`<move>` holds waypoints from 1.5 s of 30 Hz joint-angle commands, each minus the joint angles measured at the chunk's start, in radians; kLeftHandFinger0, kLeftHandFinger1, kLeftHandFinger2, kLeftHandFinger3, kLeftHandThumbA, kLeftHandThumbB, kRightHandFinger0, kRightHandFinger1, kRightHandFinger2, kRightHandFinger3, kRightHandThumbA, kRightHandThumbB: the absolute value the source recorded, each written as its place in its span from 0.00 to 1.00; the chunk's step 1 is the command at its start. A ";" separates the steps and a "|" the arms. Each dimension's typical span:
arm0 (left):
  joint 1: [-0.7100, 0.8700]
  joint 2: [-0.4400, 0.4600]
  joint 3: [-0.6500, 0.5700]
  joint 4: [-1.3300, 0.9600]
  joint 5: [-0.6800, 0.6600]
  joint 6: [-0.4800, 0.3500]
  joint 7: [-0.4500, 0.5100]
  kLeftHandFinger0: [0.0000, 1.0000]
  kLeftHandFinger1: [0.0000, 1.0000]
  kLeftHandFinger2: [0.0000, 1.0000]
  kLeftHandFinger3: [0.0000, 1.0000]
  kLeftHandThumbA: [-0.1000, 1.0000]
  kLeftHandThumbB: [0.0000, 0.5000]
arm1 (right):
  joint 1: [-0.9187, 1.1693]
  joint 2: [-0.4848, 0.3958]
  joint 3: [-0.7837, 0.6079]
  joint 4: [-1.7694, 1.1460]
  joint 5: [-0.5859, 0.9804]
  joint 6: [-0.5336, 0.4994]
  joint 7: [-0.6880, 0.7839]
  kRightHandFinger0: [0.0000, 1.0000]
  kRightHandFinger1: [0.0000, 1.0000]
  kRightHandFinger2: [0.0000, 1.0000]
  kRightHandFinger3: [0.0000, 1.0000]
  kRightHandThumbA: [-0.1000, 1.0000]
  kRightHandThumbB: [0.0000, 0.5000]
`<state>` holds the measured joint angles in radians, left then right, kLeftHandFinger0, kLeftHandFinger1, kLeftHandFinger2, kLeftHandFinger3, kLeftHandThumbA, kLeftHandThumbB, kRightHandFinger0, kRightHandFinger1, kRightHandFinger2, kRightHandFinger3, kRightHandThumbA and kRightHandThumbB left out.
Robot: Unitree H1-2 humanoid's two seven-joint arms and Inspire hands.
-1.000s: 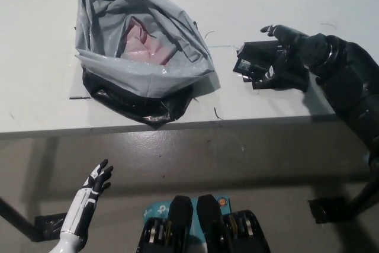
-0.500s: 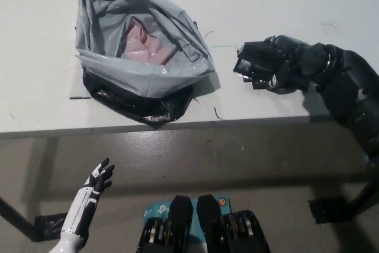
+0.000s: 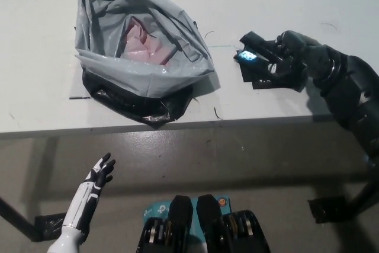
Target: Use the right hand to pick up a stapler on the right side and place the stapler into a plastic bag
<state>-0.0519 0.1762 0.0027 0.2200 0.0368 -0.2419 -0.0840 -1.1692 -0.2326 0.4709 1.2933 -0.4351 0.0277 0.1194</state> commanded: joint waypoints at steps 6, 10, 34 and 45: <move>-0.023 0.013 0.000 -0.003 0.034 -0.027 0.009 1.00 1.00 1.00 1.00 1.00 1.00 | -0.060 -0.019 -0.064 -0.005 0.025 -0.063 -0.132 0.38 0.56 0.67 0.26 0.53 0.35; -0.029 0.012 0.002 -0.003 0.029 -0.019 0.005 1.00 1.00 1.00 1.00 1.00 1.00 | -0.062 -0.017 -0.167 -0.011 0.112 -0.084 -0.109 0.12 0.52 0.72 0.30 0.47 0.33; -0.018 0.018 0.000 -0.017 0.021 0.011 -0.015 1.00 1.00 1.00 1.00 1.00 1.00 | -0.263 0.194 -0.415 -0.240 0.246 0.103 0.029 0.00 0.36 0.64 0.34 0.51 0.43; -0.020 0.022 -0.013 -0.006 0.029 -0.031 -0.022 1.00 1.00 1.00 1.00 1.00 1.00 | -0.367 0.319 -0.270 -0.170 0.186 0.122 -0.029 0.21 0.60 0.81 0.34 0.50 0.37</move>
<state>-0.0656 0.1817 0.0010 0.2373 0.0677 -0.2407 -0.0872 -1.3959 0.0480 0.1581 1.1056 -0.2009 0.1600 0.1290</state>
